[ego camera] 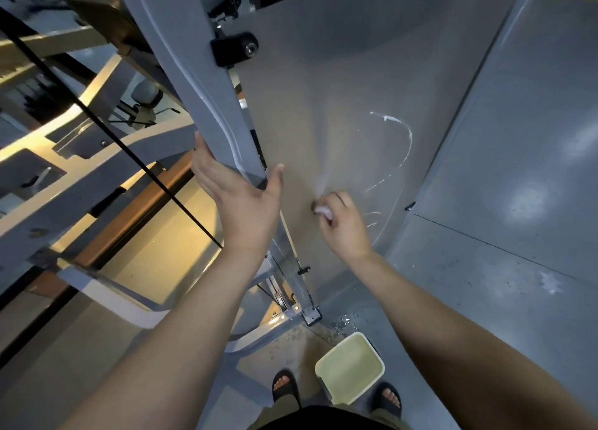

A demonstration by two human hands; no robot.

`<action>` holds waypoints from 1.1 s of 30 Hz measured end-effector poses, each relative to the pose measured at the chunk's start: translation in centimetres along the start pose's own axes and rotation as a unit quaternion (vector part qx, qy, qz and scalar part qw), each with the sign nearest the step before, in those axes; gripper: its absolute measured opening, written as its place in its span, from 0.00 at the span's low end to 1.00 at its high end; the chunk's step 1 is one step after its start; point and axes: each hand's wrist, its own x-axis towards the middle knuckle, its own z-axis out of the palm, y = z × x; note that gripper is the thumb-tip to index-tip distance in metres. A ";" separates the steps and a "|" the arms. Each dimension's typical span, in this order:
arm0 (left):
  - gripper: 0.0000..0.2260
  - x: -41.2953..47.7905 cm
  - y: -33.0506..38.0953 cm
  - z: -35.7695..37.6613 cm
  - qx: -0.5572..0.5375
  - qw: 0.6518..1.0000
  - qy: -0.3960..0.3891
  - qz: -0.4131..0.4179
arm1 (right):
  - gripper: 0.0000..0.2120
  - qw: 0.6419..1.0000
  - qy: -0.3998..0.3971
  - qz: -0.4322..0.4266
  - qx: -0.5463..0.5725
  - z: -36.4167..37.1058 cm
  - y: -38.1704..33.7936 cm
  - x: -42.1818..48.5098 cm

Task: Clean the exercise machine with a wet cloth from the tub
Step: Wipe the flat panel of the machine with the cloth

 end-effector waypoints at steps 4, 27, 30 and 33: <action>0.48 0.1 -0.2 0.1 -0.006 1.000 0.000 0.003 | 0.09 0.993 0.092 0.041 0.068 -1.9 -1.4 2.9; 0.49 0.0 0.4 -0.1 -0.001 1.000 0.010 -0.003 | 0.05 0.988 0.098 0.040 0.109 -2.6 -3.9 4.0; 0.48 0.0 0.4 0.0 -0.005 1.000 0.017 -0.003 | 0.05 0.982 0.147 0.004 0.118 -3.1 -5.3 4.7; 0.48 0.0 0.4 -0.1 -0.003 1.000 0.013 0.002 | 0.05 0.997 0.069 0.022 0.039 -0.6 -2.8 1.9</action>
